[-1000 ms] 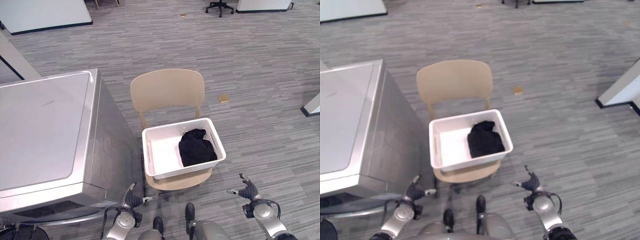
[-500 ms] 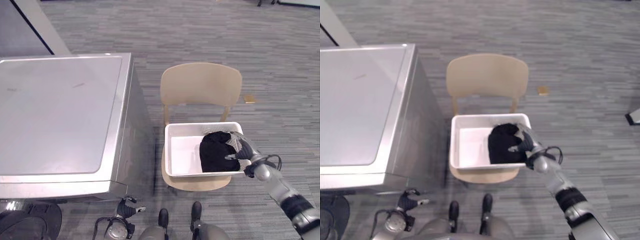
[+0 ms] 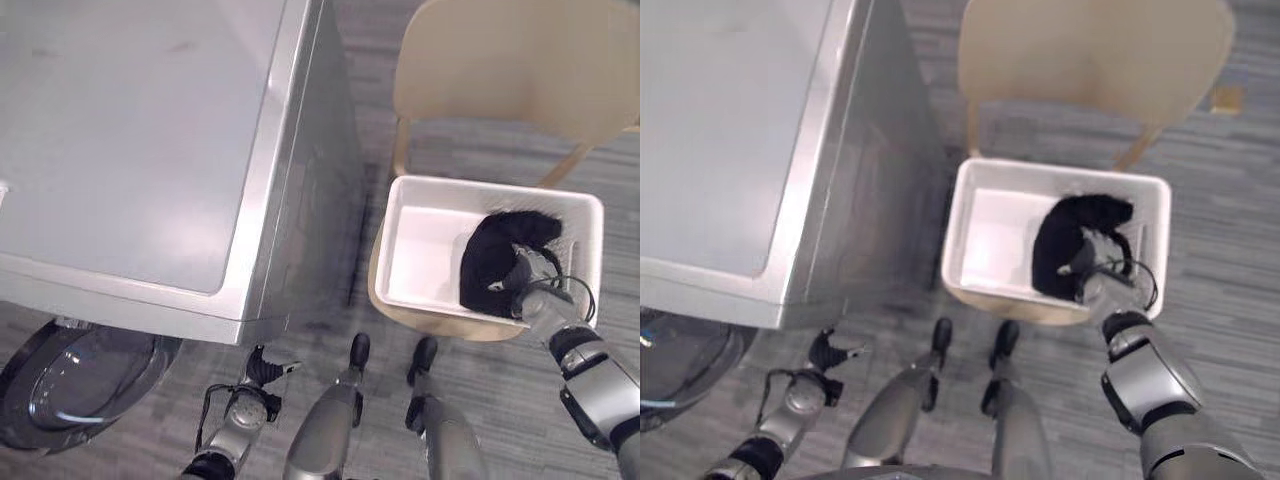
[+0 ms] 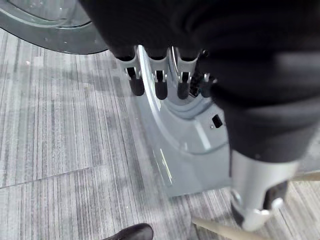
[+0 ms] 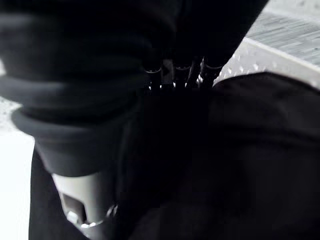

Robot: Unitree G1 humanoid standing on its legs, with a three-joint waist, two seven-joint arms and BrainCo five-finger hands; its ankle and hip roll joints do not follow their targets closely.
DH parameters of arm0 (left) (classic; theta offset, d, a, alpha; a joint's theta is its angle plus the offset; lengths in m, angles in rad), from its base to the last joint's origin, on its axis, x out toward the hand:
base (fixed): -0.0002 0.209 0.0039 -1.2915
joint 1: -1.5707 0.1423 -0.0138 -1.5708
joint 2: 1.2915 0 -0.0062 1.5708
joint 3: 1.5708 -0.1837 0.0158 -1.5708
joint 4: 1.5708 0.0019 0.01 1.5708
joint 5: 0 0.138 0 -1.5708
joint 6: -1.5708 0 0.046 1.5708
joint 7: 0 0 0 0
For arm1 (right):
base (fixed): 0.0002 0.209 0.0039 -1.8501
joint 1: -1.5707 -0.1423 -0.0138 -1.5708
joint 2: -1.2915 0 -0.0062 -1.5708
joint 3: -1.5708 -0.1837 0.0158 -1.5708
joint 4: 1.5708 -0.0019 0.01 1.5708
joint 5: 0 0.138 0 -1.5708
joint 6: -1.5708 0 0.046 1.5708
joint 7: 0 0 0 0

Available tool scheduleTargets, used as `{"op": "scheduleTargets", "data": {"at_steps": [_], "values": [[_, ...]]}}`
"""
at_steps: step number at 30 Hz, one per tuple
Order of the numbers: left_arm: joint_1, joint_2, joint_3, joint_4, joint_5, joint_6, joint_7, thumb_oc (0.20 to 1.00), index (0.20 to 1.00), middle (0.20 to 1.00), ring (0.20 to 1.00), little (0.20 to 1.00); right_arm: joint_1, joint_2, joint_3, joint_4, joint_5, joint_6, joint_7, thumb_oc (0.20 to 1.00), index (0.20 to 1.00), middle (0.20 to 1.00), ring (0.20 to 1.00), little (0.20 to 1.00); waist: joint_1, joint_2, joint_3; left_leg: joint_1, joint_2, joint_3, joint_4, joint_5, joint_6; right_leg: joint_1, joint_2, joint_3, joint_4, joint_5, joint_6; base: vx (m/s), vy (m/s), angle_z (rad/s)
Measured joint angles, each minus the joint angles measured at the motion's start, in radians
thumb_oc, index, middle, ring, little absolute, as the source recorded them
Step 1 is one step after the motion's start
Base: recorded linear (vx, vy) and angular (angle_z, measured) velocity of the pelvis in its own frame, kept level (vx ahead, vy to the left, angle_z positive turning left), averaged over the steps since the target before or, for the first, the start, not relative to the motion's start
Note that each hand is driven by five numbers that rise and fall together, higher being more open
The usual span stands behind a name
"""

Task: Grab the laundry basket,head to the washer,open it,put in the laundry and shut it.

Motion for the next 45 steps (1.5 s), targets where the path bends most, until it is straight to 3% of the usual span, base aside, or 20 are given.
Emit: {"op": "scheduleTargets", "data": {"at_steps": [1,2,8,16,21,24,26,28,29,31,32,34,35,36,37,39,40,41,42,45], "values": [[-0.003,0.000,-0.001,-0.002,-0.017,-0.002,0.001,1.000,1.000,1.000,1.000,1.000,0.000,0.000,0.000,0.003,0.000,0.000,0.000,0.733,0.733,0.733,0.733,0.733,0.001,0.000,0.000,0.001,0.000,-0.003,0.000,0.000,0.000,0.003,0.000,-0.002,-0.001,0.000,0.000,-0.05,-0.039,0.11],[-0.009,0.000,-0.003,-0.002,-0.025,-0.003,0.004,1.000,1.000,1.000,1.000,1.000,0.000,0.000,-0.007,0.001,0.015,0.001,0.002,0.200,0.200,0.200,0.200,0.200,0.003,0.000,0.000,0.006,0.001,-0.007,0.000,0.000,0.000,0.009,0.002,-0.001,-0.001,0.000,0.000,-0.03,-0.028,0.09],[-0.020,0.000,-0.002,-0.013,-0.027,-0.002,0.005,1.000,1.000,1.000,1.000,1.000,0.051,0.011,-0.120,-0.115,0.200,-0.015,0.008,0.200,0.200,0.200,0.200,0.200,0.000,-0.001,0.000,0.029,0.001,-0.008,-0.004,0.000,0.000,0.032,0.001,0.001,-0.003,0.000,0.000,0.00,-0.003,0.01],[0.026,0.009,0.040,-0.095,-0.063,0.009,-0.020,1.000,1.000,1.000,1.000,1.000,0.207,0.030,-0.245,-0.402,0.485,-0.048,0.054,0.200,0.200,0.200,0.200,0.200,-0.039,-0.031,-0.004,0.114,0.002,0.000,-0.026,0.002,-0.001,0.109,0.004,0.014,-0.014,0.000,0.000,0.01,0.008,-0.03],[0.120,0.023,0.107,-0.121,-0.063,0.044,-0.043,1.000,1.000,1.000,1.000,1.000,0.374,0.112,-0.292,-0.684,0.624,-0.078,0.120,0.200,0.200,0.200,0.200,0.200,-0.072,-0.088,-0.057,0.198,0.007,0.021,-0.063,0.003,-0.002,0.179,0.012,0.033,-0.042,0.001,0.003,0.06,0.050,-0.12],[0.264,0.012,0.199,-0.173,-0.062,0.091,-0.068,1.000,1.000,1.000,1.000,1.000,0.587,0.113,-0.333,-1.168,0.645,-0.097,0.199,0.200,0.200,0.200,0.200,0.200,-0.109,-0.111,-0.122,0.309,0.003,0.066,-0.082,-0.016,0.012,0.263,0.011,0.081,-0.050,0.003,0.009,0.02,0.090,-0.39],[0.280,0.001,0.214,-0.177,-0.062,0.103,-0.074,1.000,1.000,1.000,1.000,1.000,0.665,0.107,-0.377,-1.298,0.644,-0.109,0.217,0.200,0.200,0.200,0.200,0.200,-0.105,-0.105,-0.135,0.324,0.006,0.073,-0.080,-0.017,0.015,0.267,0.008,0.094,-0.005,-0.012,0.028,-0.18,-0.035,-0.01],[0.259,0.001,0.201,-0.166,-0.062,0.118,-0.073,1.000,1.000,1.000,1.000,1.000,0.707,0.131,-0.418,-1.291,0.637,-0.168,0.220,0.200,0.200,0.200,0.200,0.200,-0.165,-0.094,-0.139,0.312,0.011,-0.012,-0.049,-0.010,0.019,0.243,0.020,0.199,0.141,-0.072,0.068,-0.31,-0.149,1.24],[0.222,0.002,0.192,-0.200,-0.062,0.116,-0.074,1.000,1.000,1.000,1.000,1.000,0.727,0.136,-0.442,-1.251,0.624,-0.164,0.208,0.200,0.200,0.200,0.200,0.200,-0.166,-0.102,-0.152,0.263,0.000,-0.094,0.011,-0.001,0.011,0.216,0.046,0.321,0.362,-0.204,0.069,-0.33,-0.216,1.66],[0.207,-0.002,0.195,-0.246,-0.062,0.106,-0.073,1.000,1.000,1.000,1.000,1.000,0.723,0.136,-0.443,-1.248,0.605,-0.162,0.203,0.200,0.200,0.200,0.200,0.200,-0.154,-0.102,-0.155,0.227,-0.009,-0.127,0.052,-0.001,0.008,0.218,0.083,0.385,0.492,-0.275,0.070,-0.36,-0.255,1.10],[0.196,0.007,0.192,-0.275,-0.062,0.104,-0.072,1.000,1.000,1.000,1.000,1.000,0.693,0.137,-0.421,-1.243,0.579,-0.160,0.202,0.200,0.200,0.200,0.200,0.200,-0.128,-0.103,-0.169,0.176,-0.024,-0.145,0.083,0.011,-0.006,0.249,0.108,0.415,0.434,-0.322,0.057,-0.27,-0.199,0.55],[0.199,0.009,0.193,-0.300,-0.062,0.098,-0.070,1.000,1.000,1.000,1.000,1.000,0.655,0.138,-0.391,-1.230,0.557,-0.159,0.205,0.200,0.200,0.200,0.200,0.200,-0.106,-0.097,-0.168,0.139,-0.027,-0.156,0.094,0.020,-0.036,0.325,0.093,0.421,0.240,-0.363,0.002,-0.28,-0.179,0.33],[0.221,0.001,0.188,-0.324,-0.062,0.096,-0.072,1.000,1.000,1.000,1.000,1.000,0.644,0.137,-0.386,-1.197,0.554,-0.158,0.202,0.200,0.200,0.200,0.200,0.200,-0.099,-0.054,-0.182,0.118,0.034,-0.161,0.033,0.037,-0.071,0.315,0.142,0.396,0.190,-0.305,0.007,-0.46,-0.242,0.22],[0.224,0.002,0.188,-0.327,-0.062,0.096,-0.072,1.000,1.000,1.000,1.000,1.000,0.644,0.137,-0.386,-1.195,0.554,-0.158,0.202,0.200,0.200,0.200,0.200,0.200,-0.098,-0.054,-0.182,0.118,0.039,-0.156,0.027,0.040,-0.073,0.312,0.146,0.394,0.191,-0.303,0.005,-0.55,-0.202,1.06],[0.246,0.003,0.192,-0.395,-0.065,0.097,-0.071,1.000,1.000,1.000,1.000,1.000,0.667,0.123,-0.386,-1.206,0.556,-0.157,0.191,0.200,0.200,0.200,0.200,0.200,-0.114,-0.051,-0.183,0.095,0.077,-0.142,-0.039,0.038,-0.091,0.297,0.193,0.373,0.179,-0.269,-0.056,-0.32,-0.045,1.20],[0.235,0.005,0.166,-0.435,-0.065,0.096,-0.072,1.000,1.000,1.000,1.000,1.000,0.664,0.114,-0.386,-1.207,0.556,-0.157,0.178,0.200,0.200,0.200,0.200,0.200,-0.114,-0.070,-0.175,0.075,0.093,-0.108,-0.050,-0.017,-0.101,0.274,0.175,0.310,0.169,-0.234,-0.103,-0.24,0.004,1.10],[0.222,0.009,0.147,-0.443,-0.065,0.094,-0.074,1.000,1.000,1.000,1.000,1.000,0.657,0.123,-0.381,-1.207,0.557,-0.156,0.176,0.200,0.200,0.200,0.200,0.200,-0.105,-0.089,-0.166,0.056,0.079,-0.054,-0.025,-0.021,-0.092,0.271,0.160,0.305,0.155,-0.243,-0.107,-0.28,0.020,0.63],[0.216,0.015,0.137,-0.456,-0.065,0.098,-0.074,1.000,1.000,1.000,1.000,1.000,0.652,0.122,-0.370,-1.216,0.559,-0.154,0.175,0.200,0.200,0.200,0.200,0.200,-0.104,-0.098,-0.167,0.058,0.071,-0.025,0.040,-0.044,-0.087,0.268,0.135,0.259,0.136,-0.186,-0.123,-0.34,0.028,0.94],[0.209,0.034,0.118,-0.504,-0.064,0.099,-0.075,1.000,1.000,1.000,1.000,1.000,0.653,0.117,-0.349,-1.252,0.559,-0.153,0.172,0.200,0.200,0.200,0.200,0.200,-0.127,-0.110,-0.164,0.039,0.062,0.038,0.165,-0.064,-0.090,0.293,0.110,0.216,0.080,-0.151,-0.122,-0.08,0.015,0.90],[0.157,0.037,0.109,-0.549,-0.062,0.065,-0.075,1.000,1.000,1.000,1.000,1.000,0.628,0.121,-0.333,-1.307,0.562,-0.161,0.184,0.200,0.200,0.200,0.200,0.200,-0.152,-0.127,-0.162,0.130,0.058,0.052,0.198,-0.113,-0.086,0.296,0.081,0.170,0.037,-0.114,-0.110,-0.07,0.063,0.84]]}}
